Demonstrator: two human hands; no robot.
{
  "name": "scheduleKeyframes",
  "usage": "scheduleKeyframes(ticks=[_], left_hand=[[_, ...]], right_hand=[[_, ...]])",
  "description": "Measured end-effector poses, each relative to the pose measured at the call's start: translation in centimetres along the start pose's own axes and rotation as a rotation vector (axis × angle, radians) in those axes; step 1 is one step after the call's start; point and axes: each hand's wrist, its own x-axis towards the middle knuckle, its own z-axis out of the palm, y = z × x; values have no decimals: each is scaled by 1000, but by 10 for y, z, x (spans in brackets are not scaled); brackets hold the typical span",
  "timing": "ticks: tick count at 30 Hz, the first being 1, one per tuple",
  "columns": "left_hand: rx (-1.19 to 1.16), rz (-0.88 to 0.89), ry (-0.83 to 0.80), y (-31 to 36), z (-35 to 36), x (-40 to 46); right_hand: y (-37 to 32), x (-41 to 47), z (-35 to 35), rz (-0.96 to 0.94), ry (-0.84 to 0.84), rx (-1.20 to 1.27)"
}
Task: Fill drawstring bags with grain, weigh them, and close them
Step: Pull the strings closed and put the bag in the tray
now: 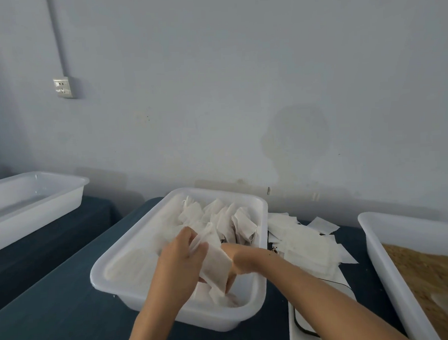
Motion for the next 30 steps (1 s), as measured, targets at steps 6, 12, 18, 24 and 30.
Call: scheduleKeyframes(ticks=[6, 12, 18, 24, 30], left_hand=[[256, -7, -216, -11, 30, 1], [421, -7, -452, -10, 59, 12], [541, -178, -688, -19, 71, 34], [733, 39, -614, -23, 62, 52], [625, 120, -208, 10, 63, 66]], right_hand=[[-6, -2, -11, -29, -61, 79], [-2, 2, -15, -12, -115, 152], [-1, -3, -20, -98, 2, 171], [29, -36, -55, -193, 637, 378], [119, -73, -83, 286, 788, -111]])
